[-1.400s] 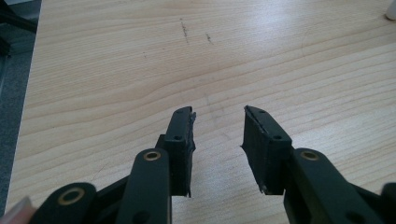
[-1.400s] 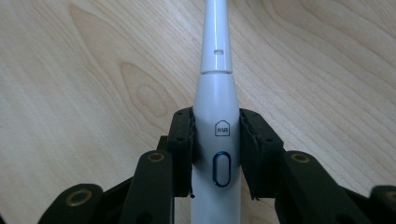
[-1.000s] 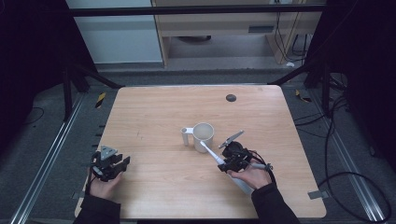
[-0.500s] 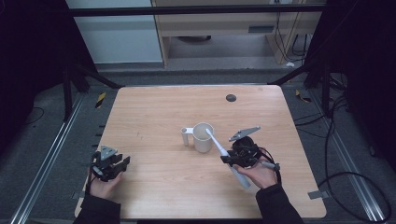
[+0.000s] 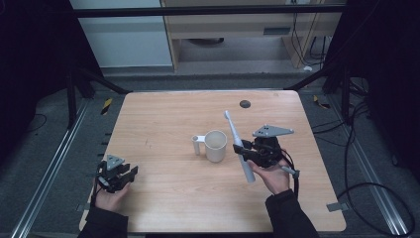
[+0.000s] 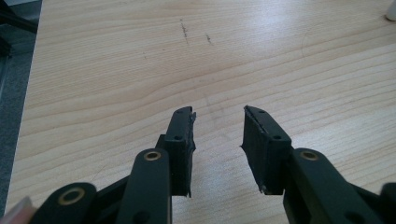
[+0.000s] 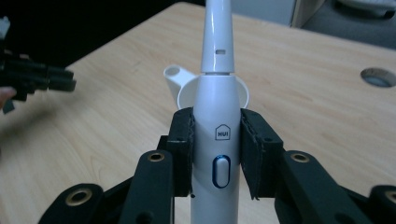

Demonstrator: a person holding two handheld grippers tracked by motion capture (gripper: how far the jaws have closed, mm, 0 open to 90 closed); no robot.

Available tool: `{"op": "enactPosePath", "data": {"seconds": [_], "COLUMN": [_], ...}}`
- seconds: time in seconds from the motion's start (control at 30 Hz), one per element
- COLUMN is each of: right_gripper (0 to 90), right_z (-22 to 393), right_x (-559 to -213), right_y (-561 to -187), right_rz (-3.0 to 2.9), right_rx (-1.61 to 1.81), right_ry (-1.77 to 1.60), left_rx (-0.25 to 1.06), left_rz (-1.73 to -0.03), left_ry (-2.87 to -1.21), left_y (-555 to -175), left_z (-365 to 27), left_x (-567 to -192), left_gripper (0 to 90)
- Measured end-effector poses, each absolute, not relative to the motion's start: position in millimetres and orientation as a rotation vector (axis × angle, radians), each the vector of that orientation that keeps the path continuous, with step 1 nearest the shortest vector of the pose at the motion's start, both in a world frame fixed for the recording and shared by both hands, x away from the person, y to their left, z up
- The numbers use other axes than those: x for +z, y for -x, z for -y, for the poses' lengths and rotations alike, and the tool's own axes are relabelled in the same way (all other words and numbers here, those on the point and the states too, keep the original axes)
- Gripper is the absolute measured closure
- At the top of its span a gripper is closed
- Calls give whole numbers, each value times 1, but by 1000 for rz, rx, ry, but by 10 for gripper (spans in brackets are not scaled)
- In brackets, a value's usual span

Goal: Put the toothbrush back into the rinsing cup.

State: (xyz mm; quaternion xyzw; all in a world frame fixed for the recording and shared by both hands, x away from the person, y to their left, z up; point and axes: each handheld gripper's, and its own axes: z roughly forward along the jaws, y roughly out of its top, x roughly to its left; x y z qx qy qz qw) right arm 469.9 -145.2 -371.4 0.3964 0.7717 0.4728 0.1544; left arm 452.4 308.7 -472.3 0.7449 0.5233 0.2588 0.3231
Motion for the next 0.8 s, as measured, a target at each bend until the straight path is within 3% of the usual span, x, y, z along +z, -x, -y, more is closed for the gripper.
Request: {"op": "enactPosePath", "data": {"seconds": [0.8], "right_gripper": [672], "right_z": [114], "right_x": [-346], "right_y": [-509], "right_rz": [-1775], "right_rx": [1619], "right_ry": [-1151], "left_rx": [679], "left_rz": [-1364], "left_ry": [-1958], "left_y": [-453], "left_z": [-307], "left_x": [-473], "left_gripper": [629]}}
